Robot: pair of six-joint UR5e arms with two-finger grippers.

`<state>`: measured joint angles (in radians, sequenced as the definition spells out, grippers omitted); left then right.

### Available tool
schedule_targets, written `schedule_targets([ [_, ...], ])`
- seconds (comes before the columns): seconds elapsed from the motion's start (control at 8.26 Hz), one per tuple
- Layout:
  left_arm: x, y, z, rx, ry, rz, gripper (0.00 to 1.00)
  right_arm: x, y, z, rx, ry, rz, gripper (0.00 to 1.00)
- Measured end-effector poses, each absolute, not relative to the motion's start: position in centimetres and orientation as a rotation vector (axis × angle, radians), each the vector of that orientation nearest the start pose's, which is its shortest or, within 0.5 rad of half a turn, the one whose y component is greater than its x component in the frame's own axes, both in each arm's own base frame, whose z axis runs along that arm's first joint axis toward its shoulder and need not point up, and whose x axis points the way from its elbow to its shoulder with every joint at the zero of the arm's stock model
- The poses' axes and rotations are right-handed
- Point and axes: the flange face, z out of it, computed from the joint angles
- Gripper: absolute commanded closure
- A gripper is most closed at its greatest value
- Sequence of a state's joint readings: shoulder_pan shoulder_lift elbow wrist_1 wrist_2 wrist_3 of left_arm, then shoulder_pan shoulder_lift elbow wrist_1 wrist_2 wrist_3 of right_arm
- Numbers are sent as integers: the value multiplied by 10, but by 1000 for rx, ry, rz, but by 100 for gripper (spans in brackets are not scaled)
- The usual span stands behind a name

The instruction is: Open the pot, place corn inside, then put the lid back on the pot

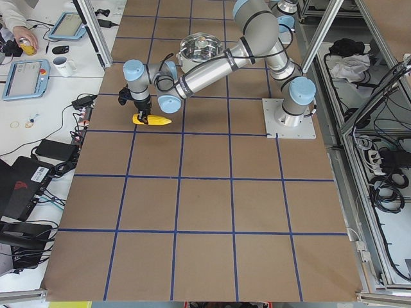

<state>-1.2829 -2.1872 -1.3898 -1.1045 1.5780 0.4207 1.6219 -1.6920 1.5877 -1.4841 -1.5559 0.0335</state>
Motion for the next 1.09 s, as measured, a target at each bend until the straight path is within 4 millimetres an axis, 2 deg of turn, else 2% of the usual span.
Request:
schedule_targets([
  [0.36,47,-671,348,1,3139,-11,100,158,-433,526,-24,3122,-24,0],
  [0.61,0,-632,412,-86,3143,25,100,163,-447,518,55,3119,-23,0],
  [0.73,-31,-614,437,-101,3140,20,100,173,-460,508,123,3116,-29,0],
  [0.85,-59,-600,455,-99,3136,7,100,196,-473,493,159,3112,-45,0],
  [0.97,-78,-591,465,-105,3135,-8,100,224,-484,477,184,3104,-77,0],
  [1.09,-87,-587,468,-112,3141,-12,100,250,-493,460,209,3093,-106,0],
])
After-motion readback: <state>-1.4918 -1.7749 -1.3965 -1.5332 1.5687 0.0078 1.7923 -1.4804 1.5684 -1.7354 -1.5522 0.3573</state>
